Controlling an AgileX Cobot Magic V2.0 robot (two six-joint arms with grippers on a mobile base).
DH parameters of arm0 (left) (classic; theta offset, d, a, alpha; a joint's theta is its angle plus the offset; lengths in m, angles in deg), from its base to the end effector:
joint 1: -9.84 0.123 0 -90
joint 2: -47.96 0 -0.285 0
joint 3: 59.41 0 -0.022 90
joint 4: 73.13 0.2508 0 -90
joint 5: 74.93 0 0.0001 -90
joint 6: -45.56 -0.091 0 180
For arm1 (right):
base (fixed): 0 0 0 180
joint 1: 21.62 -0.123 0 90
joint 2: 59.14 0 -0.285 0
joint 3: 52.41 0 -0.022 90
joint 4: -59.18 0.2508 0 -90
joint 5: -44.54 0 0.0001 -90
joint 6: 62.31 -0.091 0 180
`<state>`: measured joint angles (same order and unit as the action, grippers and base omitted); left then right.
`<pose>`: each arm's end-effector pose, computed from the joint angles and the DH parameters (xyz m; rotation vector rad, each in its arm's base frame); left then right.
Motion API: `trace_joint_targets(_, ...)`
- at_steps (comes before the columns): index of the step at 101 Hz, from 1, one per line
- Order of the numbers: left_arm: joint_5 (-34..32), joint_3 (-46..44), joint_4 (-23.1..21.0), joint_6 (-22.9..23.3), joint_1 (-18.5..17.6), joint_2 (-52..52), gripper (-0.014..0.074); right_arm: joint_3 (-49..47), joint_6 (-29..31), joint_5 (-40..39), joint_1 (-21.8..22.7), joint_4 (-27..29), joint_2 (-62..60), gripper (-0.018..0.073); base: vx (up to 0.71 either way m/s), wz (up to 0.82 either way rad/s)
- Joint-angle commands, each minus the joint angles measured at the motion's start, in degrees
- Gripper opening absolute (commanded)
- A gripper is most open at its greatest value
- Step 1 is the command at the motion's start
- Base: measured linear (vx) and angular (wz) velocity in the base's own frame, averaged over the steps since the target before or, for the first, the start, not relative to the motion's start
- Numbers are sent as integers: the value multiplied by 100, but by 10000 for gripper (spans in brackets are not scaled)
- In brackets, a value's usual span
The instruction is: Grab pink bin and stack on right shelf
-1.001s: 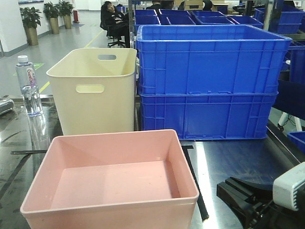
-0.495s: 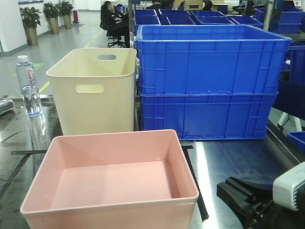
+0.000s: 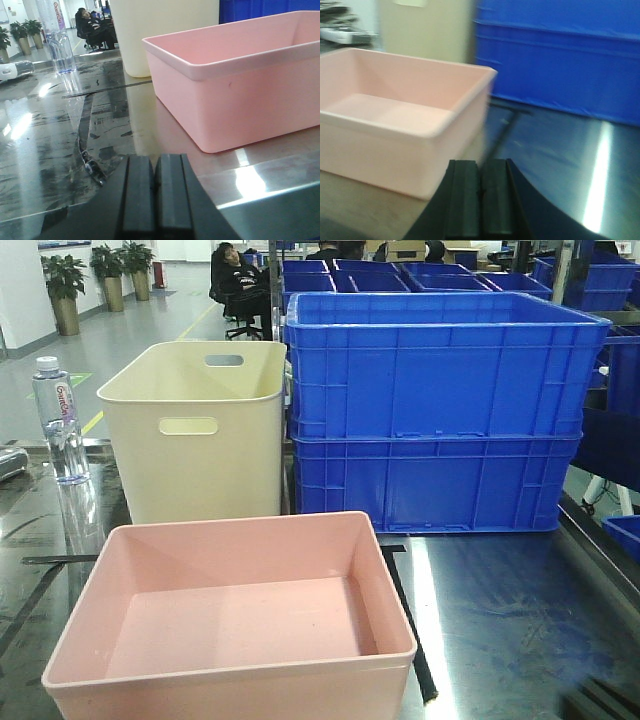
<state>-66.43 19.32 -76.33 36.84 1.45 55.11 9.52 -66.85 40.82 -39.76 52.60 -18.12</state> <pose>0.0558 -0.0090 0.1914 0.2062 1.6342 -0.0445 0.1177 0.0393 0.2606 -0.3095 1.7092 0.2134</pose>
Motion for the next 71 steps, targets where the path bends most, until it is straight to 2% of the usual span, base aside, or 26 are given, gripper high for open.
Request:
trace_joint_targets(1,-445,91,-10,25,-27,-94,-8,383,142,205,613,422,-912,-8,0,0)
trace_joint_targets(8,-445,91,-10,25,-27,-94,-8,779,135,652,1134,417,-1820,-8,0,0)
trace_joint_targets(20,-445,91,-10,25,-27,-94,-8,1269,130,1012,1502,353,-2881,-8,0,0)
trace_joint_targets(32,-445,91,-10,25,-27,-94,-8,1605,-27,1051,1602,377,-3481,-8,0,0)
trace_joint_targets(71,-440,91,-10,25,-27,-94,-8,1708,-53,994,1593,350,-3463,-8,0,0)
